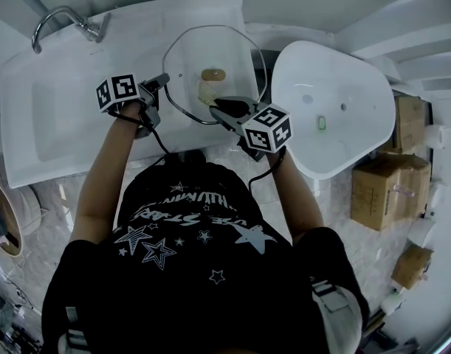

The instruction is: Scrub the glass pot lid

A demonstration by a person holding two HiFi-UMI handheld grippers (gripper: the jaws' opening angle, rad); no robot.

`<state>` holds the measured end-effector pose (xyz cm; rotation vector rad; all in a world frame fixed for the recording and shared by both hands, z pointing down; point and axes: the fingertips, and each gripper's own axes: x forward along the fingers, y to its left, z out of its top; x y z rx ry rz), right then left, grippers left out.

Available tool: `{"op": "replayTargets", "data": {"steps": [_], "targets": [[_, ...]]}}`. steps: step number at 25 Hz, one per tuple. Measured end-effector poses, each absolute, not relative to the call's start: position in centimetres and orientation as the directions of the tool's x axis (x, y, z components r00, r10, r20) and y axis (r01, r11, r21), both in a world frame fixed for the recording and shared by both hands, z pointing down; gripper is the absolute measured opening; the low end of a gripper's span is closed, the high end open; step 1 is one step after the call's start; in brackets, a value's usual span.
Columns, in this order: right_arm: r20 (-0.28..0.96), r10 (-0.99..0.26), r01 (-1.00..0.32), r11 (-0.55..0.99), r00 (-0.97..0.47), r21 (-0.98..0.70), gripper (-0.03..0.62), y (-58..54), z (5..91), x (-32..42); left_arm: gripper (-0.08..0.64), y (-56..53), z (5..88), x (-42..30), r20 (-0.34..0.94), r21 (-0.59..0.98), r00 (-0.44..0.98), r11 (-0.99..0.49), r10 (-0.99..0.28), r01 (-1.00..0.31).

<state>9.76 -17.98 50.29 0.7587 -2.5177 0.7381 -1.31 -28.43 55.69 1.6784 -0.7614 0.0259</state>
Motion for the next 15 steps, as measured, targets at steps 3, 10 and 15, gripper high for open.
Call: {"op": "replayTargets", "data": {"steps": [3,10,15], "targets": [[0.502,-0.375,-0.587,0.717,-0.779,-0.376,0.077,-17.8,50.0,8.8,0.058,-28.4,55.6,-1.3,0.408,0.874,0.788,-0.053,-0.461,-0.484],[0.474,-0.411,-0.606,0.689,-0.779,-0.397,0.075,-18.6,49.2,8.4,0.058,-28.6,55.5,-1.3,0.401,0.868,0.801,-0.096,-0.444,-0.487],[0.467,-0.464,-0.645,0.664,-0.752,-0.378,0.075,-19.5,48.5,8.8,0.060,-28.6,55.5,-1.3,0.387,0.874,0.822,-0.119,-0.417,-0.471]]}}
